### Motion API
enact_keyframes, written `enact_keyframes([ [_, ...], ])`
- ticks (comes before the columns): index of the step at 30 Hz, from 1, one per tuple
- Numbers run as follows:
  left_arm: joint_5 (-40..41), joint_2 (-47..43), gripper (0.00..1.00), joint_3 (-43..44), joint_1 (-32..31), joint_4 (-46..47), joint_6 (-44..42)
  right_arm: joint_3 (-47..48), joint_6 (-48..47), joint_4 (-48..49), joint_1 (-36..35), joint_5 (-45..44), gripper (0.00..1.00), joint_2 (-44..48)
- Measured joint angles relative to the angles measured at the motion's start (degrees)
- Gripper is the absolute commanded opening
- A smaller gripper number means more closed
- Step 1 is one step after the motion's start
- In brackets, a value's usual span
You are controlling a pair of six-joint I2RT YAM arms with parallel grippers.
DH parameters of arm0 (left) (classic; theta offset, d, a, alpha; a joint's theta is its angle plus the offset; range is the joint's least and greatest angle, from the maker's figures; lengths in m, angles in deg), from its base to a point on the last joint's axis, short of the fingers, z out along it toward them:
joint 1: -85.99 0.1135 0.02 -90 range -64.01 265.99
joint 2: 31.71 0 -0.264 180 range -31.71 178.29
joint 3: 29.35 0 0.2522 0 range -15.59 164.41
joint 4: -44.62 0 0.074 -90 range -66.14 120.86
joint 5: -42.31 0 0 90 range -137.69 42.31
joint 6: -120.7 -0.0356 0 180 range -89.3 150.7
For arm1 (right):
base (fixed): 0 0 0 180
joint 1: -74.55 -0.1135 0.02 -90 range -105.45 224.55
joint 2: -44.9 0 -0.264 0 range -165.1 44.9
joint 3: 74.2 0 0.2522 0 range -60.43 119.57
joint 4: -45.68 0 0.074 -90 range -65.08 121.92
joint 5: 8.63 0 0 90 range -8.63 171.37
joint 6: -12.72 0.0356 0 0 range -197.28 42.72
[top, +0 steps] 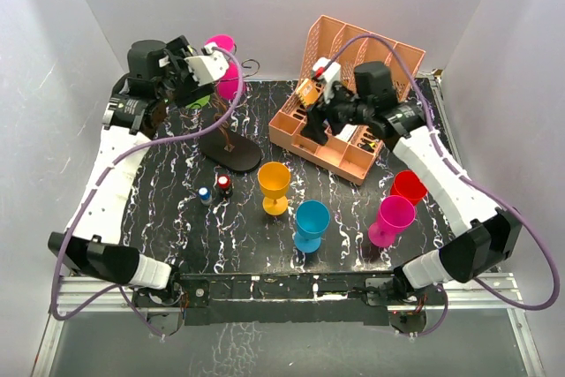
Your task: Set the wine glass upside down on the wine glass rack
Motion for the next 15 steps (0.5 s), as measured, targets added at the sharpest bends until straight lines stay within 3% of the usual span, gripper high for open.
enact_keyframes([
  [5, -3.6, -4.6, 0.97, 1.9, 0.0, -2.4, 9.3, -0.6, -0.4, -0.6, -7.2, -2.1, 0.69, -2.5],
  [15, -3.2, -11.8, 0.97, 2.0, 1.4, -2.5, 23.8, -1.8, -1.6, -2.6, -15.9, -8.5, 0.59, -9.3],
])
